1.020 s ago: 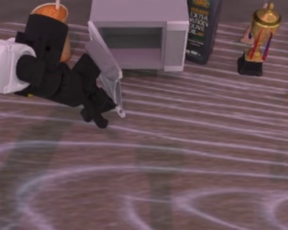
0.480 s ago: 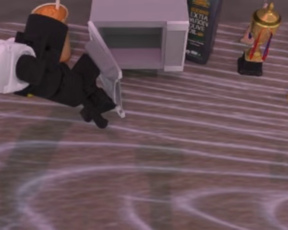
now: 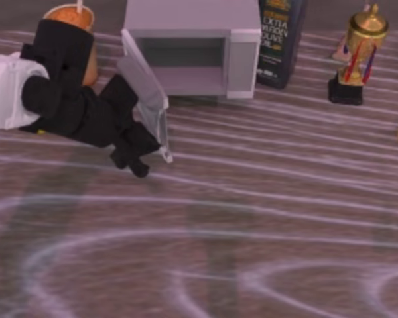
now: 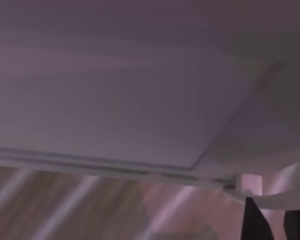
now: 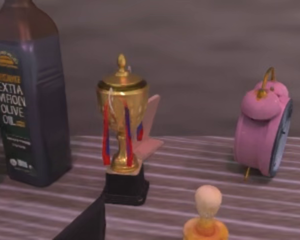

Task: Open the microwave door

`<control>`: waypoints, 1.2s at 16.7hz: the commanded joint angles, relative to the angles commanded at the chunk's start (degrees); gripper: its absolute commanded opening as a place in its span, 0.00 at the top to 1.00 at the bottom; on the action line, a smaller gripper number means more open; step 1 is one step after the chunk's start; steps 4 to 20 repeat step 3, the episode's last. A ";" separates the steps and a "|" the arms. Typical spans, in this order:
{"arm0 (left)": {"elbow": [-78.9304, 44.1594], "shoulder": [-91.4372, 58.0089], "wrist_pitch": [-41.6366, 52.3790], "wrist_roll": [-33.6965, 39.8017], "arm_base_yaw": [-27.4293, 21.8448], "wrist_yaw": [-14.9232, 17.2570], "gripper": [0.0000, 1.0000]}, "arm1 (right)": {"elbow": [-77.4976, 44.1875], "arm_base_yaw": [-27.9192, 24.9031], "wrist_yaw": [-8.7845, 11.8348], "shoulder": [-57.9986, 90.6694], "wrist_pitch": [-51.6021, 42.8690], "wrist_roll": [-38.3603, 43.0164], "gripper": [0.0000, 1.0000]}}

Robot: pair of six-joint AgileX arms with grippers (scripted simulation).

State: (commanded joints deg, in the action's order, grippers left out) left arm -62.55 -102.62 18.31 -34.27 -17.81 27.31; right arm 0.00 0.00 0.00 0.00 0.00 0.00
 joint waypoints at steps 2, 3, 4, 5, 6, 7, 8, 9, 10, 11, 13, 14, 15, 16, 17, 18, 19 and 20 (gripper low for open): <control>0.00 0.00 0.00 0.00 0.00 0.00 1.00 | 0.00 0.00 0.00 0.00 0.00 0.00 0.00; 0.00 0.00 0.00 0.00 0.00 0.00 1.00 | 0.00 0.00 0.00 0.00 0.00 0.00 0.00; 0.00 0.00 0.00 0.00 0.00 0.00 1.00 | 0.00 0.00 0.00 0.00 0.00 0.00 0.00; 0.00 0.00 0.00 0.00 0.00 0.00 1.00 | 0.00 0.00 0.00 0.00 0.00 0.00 0.00; 0.00 0.00 0.00 0.00 0.00 0.00 1.00 | 0.00 0.00 0.00 0.00 0.00 0.00 0.00; 0.00 0.00 0.00 0.00 0.00 0.00 1.00 | 0.00 0.00 0.00 0.00 0.00 0.00 0.00; 0.00 0.00 0.00 0.00 0.00 0.00 1.00 | 0.00 0.00 0.00 0.00 0.00 0.00 0.00; 0.00 0.00 0.00 0.00 0.00 0.00 1.00 | 0.00 0.00 0.00 0.00 0.00 0.00 0.00; 0.00 0.00 0.00 0.00 0.00 0.00 1.00 | 0.00 0.00 0.00 0.00 0.00 0.00 0.00; 0.00 0.00 0.00 0.00 0.00 0.00 1.00 | 0.00 0.00 0.00 0.00 0.00 0.00 0.00; 0.00 0.00 0.00 0.00 0.00 0.00 1.00 | 0.00 0.00 0.00 0.00 0.00 0.00 0.00; 0.00 0.00 0.00 0.00 0.00 0.00 1.00 | 0.00 0.00 0.00 0.00 0.00 0.00 0.00; 0.00 0.00 0.00 0.00 0.00 0.00 1.00 | 0.00 0.00 0.00 0.00 0.00 0.00 0.00; 0.00 0.00 0.00 0.00 0.00 0.00 1.00 | 0.00 0.00 0.00 0.00 0.00 0.00 0.00; 0.00 0.00 0.00 0.00 0.00 0.00 1.00 | 0.00 0.00 0.00 0.00 0.00 0.00 0.00; 0.00 0.00 0.00 0.00 0.00 0.00 1.00 | 0.00 0.00 0.00 0.00 0.00 0.00 0.00; 0.00 0.00 0.00 0.00 0.00 0.00 1.00 | 0.00 0.00 0.00 0.00 0.00 0.00 0.00; 0.00 0.00 0.00 0.00 0.00 0.00 1.00 | 0.00 0.00 0.00 0.00 0.00 0.00 0.00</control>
